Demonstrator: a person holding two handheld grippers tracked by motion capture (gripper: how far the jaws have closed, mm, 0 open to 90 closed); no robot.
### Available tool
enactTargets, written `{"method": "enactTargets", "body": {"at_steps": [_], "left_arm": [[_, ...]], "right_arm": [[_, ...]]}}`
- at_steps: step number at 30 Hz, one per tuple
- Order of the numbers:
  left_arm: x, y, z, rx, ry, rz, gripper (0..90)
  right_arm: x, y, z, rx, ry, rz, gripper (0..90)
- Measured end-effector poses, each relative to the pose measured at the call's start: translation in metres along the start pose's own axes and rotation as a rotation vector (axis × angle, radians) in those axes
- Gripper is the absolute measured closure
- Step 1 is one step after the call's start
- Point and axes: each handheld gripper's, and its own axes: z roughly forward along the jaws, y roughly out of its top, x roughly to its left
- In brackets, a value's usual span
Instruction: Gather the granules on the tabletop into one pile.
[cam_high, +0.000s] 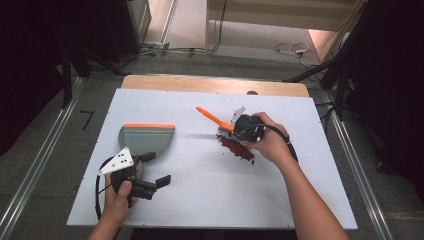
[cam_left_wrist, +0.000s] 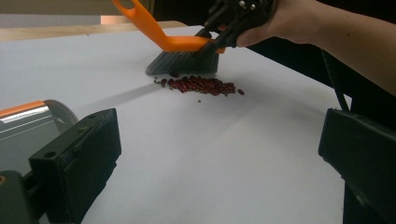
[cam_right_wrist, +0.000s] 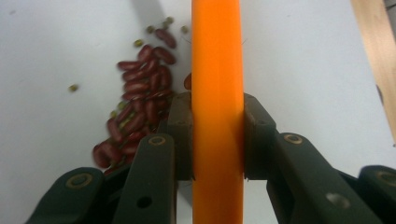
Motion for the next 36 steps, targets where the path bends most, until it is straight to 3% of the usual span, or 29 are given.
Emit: {"method": "enactTargets", "body": {"at_steps": [5,10,13,18,20,29,36], "left_arm": [[-0.001,0.000,0.001,-0.001,0.000,0.002,0.4],[-0.002,0.000,0.002,0.003,-0.001,0.005,0.4],[-0.001,0.000,0.001,0.000,-0.001,0.002,0.4],[-0.001,0.000,0.000,0.001,0.000,0.005,0.4],[0.000,0.000,0.001,0.000,-0.001,0.002,0.4],[-0.001,0.000,0.001,0.000,0.002,-0.001,0.4],[-0.002,0.000,0.004,0.010,0.004,0.003,0.4]], "right_arm": [[0.001,-0.009,-0.011,0.000,0.041,-0.020,68.6],[-0.007,-0.011,-0.014,-0.069,0.004,-0.038,68.6],[-0.006,0.000,-0.008,-0.072,0.010,-0.081,68.6],[0.003,0.015,0.004,-0.072,-0.005,-0.203,68.6],[0.003,0.015,0.004,-0.078,-0.004,-0.222,68.6],[0.006,-0.008,-0.007,-0.072,0.034,-0.235,68.6],[0.000,-0.020,-0.016,-0.111,0.035,-0.165,68.6]]}}
